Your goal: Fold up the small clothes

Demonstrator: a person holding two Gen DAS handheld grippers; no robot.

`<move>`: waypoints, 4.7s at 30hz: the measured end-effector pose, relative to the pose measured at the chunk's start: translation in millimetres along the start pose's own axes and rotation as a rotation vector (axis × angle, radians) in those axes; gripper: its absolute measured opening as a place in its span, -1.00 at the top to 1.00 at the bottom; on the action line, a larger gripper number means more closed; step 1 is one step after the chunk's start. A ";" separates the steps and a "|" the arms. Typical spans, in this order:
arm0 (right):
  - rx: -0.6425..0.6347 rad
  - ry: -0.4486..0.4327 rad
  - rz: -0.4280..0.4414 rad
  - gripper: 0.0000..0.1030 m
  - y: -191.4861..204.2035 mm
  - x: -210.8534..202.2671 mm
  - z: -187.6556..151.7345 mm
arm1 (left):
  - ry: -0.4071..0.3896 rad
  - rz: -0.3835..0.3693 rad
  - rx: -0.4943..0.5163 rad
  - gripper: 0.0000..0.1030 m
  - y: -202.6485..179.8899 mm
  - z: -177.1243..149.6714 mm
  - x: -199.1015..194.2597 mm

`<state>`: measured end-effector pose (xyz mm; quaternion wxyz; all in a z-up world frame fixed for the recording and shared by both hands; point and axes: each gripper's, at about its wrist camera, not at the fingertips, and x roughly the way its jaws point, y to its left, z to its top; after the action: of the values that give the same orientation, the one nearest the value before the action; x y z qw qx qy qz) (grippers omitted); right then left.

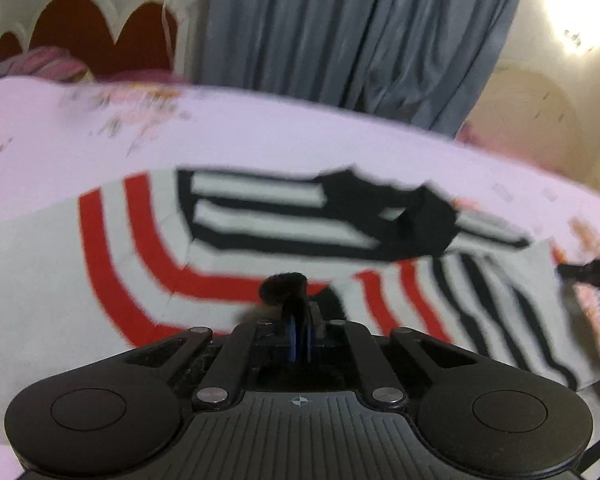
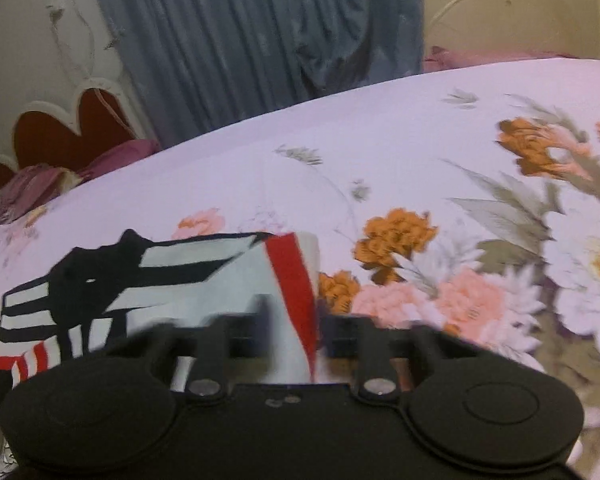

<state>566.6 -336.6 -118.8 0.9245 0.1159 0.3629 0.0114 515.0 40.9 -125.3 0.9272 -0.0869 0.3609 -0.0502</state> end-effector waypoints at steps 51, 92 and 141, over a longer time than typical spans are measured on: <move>-0.265 0.014 0.006 0.46 44.0 -100.1 -78.0 | 0.011 0.076 0.222 -0.06 -81.2 -35.9 -19.9; -0.378 0.139 0.038 0.33 133.4 -43.3 -68.9 | -0.010 0.089 0.057 -0.10 -44.6 -19.3 -15.0; -0.157 -0.029 0.065 0.30 132.0 -98.2 -49.4 | -0.034 -0.086 0.120 0.92 -44.7 36.4 33.8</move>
<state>469.3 -208.4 -58.8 0.9350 0.0549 0.3437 0.0684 563.1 -3.6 -112.5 0.9338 -0.0473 0.3371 -0.1103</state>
